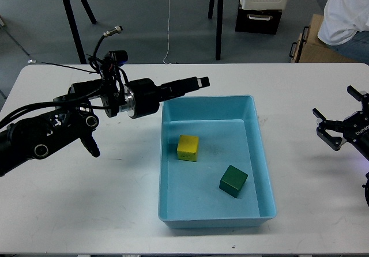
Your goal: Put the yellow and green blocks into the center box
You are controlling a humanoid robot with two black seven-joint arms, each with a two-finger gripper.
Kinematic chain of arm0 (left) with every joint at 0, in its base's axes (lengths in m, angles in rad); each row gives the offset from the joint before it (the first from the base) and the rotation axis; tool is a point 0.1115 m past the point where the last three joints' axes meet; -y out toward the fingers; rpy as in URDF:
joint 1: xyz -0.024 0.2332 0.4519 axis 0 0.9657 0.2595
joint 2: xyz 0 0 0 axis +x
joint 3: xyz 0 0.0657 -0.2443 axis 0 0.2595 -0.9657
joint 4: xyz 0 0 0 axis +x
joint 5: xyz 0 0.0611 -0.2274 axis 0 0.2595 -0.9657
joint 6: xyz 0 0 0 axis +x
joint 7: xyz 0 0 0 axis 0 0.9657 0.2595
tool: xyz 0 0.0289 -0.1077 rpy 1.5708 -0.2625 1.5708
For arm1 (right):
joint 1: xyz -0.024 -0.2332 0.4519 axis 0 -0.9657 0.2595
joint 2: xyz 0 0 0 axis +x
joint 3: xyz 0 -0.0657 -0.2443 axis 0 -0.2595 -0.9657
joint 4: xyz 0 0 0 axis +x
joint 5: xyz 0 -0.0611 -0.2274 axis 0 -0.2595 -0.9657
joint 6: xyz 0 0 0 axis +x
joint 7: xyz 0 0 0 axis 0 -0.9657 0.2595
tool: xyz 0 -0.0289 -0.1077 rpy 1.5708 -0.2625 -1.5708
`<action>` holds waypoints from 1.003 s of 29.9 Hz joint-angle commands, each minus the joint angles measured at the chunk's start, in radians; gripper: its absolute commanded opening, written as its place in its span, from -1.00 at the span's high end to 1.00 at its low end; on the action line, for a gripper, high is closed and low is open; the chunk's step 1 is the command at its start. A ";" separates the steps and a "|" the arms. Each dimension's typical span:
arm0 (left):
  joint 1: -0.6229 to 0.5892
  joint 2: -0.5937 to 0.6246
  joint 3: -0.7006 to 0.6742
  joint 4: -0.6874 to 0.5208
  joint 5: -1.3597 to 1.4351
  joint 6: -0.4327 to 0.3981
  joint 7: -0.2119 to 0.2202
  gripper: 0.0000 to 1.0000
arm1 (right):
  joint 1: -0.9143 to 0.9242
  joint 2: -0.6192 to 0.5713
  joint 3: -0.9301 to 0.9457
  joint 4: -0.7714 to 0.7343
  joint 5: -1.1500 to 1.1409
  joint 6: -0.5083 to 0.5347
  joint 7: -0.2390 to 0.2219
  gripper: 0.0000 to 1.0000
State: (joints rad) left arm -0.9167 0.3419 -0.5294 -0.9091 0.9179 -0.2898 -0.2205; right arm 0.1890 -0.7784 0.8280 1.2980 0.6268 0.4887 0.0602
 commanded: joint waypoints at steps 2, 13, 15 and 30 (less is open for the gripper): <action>0.048 0.011 -0.098 0.067 -0.249 -0.005 -0.003 -0.98 | 0.012 -0.004 0.008 0.001 0.016 0.000 0.000 -0.94; 0.186 0.081 -0.201 0.085 -0.668 0.015 0.003 -0.99 | 0.058 0.068 0.034 0.012 0.234 0.000 0.000 -0.94; 0.226 0.081 -0.266 0.085 -0.743 0.023 0.009 -0.99 | 0.072 0.093 0.049 0.012 0.278 -0.036 0.000 -0.94; 0.486 0.049 -0.711 0.078 -0.973 0.113 0.157 -1.00 | 0.121 0.343 0.243 -0.123 0.310 -0.286 -0.086 -0.97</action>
State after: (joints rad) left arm -0.4726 0.4090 -1.1488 -0.8259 0.0065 -0.1946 -0.0902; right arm 0.3088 -0.4756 1.0617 1.1920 0.9385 0.2028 -0.0100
